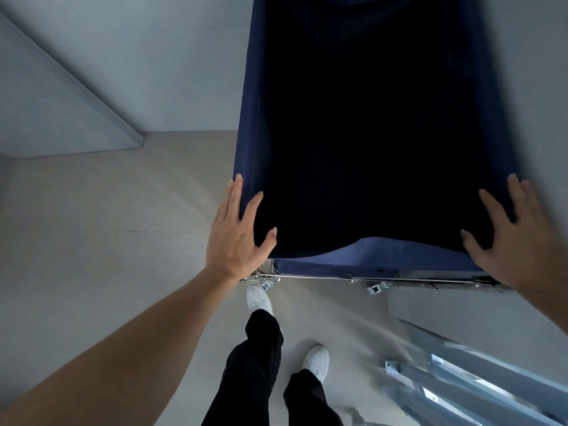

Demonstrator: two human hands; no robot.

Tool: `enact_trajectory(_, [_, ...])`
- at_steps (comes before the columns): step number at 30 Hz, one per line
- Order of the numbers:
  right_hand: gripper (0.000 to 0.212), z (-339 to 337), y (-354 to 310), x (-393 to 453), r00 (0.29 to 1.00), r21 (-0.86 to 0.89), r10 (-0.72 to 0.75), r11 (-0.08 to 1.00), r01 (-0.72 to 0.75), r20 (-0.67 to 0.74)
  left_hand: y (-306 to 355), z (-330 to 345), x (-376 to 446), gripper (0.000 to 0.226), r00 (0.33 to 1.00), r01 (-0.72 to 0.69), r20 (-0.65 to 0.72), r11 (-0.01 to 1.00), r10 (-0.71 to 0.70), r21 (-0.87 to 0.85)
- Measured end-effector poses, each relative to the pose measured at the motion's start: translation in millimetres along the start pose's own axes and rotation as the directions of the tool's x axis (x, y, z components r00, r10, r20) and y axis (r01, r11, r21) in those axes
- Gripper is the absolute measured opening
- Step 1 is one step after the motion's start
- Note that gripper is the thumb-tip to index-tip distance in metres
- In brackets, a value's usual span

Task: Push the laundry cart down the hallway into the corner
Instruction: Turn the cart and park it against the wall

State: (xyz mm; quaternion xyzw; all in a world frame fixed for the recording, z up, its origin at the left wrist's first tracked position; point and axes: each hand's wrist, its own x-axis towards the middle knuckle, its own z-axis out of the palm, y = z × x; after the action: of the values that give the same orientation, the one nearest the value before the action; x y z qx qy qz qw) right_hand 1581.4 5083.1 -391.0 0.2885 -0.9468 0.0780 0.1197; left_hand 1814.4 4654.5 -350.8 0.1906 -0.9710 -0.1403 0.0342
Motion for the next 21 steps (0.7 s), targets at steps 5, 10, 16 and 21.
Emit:
enact_trajectory(5, [0.069, -5.9, -4.2, 0.5, 1.0, 0.001, 0.009, 1.0, -0.009, -0.008, 1.5, -0.4, -0.7, 0.073, 1.0, 0.001, 0.005, 1.0, -0.001, -0.012])
enact_trajectory(10, [0.069, -7.5, -6.6, -0.1, 1.0, -0.005, 0.023, 1.0, -0.023, -0.009, 3.1, -1.9, -0.3, 0.073, 1.0, 0.007, 0.0, 1.0, -0.007, -0.022])
enact_trajectory(16, [0.069, -10.3, -10.8, 0.7, 0.999, -0.015, 0.036, 0.999, -0.036, 0.024, 5.4, -4.7, 0.3, 0.073, 1.0, 0.015, -0.008, 1.0, -0.015, -0.026])
enact_trajectory(21, [0.069, -13.2, -12.9, 0.4, 0.998, -0.015, 0.042, 0.999, -0.041, 0.049, 4.8, -3.6, 0.6, 0.073, 1.0, 0.013, -0.005, 1.0, -0.014, -0.008])
